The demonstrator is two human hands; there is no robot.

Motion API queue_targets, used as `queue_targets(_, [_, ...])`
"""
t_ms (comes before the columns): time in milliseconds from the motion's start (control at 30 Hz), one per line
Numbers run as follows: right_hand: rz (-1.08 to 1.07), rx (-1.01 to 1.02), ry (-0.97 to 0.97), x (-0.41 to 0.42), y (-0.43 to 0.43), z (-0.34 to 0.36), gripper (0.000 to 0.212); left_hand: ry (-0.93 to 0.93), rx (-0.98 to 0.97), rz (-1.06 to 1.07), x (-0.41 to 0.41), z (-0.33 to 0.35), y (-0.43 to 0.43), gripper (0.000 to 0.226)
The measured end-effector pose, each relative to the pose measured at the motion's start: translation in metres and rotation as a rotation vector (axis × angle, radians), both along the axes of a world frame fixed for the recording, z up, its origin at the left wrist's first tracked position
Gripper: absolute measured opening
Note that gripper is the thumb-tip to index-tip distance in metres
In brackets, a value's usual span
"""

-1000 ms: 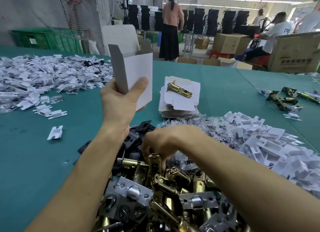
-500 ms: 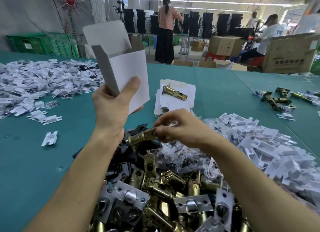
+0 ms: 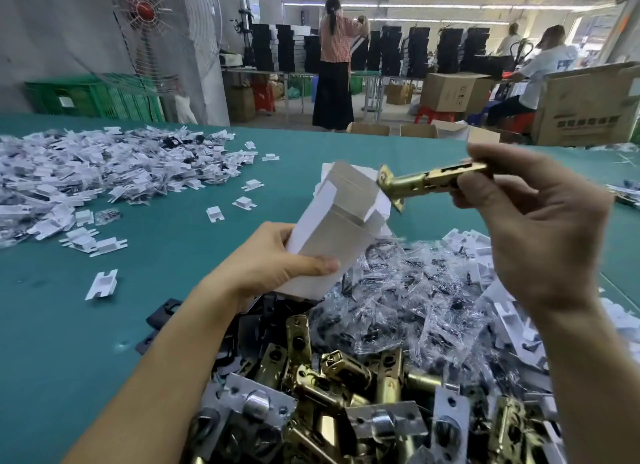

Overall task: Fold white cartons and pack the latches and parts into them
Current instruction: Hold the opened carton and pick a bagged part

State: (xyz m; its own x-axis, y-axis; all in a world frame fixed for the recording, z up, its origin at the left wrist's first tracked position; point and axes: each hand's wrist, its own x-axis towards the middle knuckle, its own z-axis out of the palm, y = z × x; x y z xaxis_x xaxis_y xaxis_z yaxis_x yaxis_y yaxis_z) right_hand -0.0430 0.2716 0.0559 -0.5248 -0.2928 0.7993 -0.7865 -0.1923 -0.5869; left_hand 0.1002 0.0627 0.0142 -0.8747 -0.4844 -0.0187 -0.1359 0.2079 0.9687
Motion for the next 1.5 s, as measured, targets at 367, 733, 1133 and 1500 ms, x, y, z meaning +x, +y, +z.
queue_targets(367, [0.101,0.313,0.124,0.021,-0.014,0.018,0.027,0.035,-0.048,-0.151,0.002,0.002,0.005,0.039])
queue_targets(733, [0.090,0.649,0.248,0.024,-0.061,0.042,0.016,0.232,0.096,-0.005,-0.001,0.001,0.004,0.033])
queue_targets(1133, [-0.489,0.858,-0.242,-0.059,0.000,-0.007,0.044,0.621,0.374,0.076,0.004,0.014,0.006,0.052])
queue_targets(1500, [-0.581,1.436,-0.263,-0.098,0.002,-0.036,0.028,0.499,0.247,0.083,0.001,0.009,0.008,0.034])
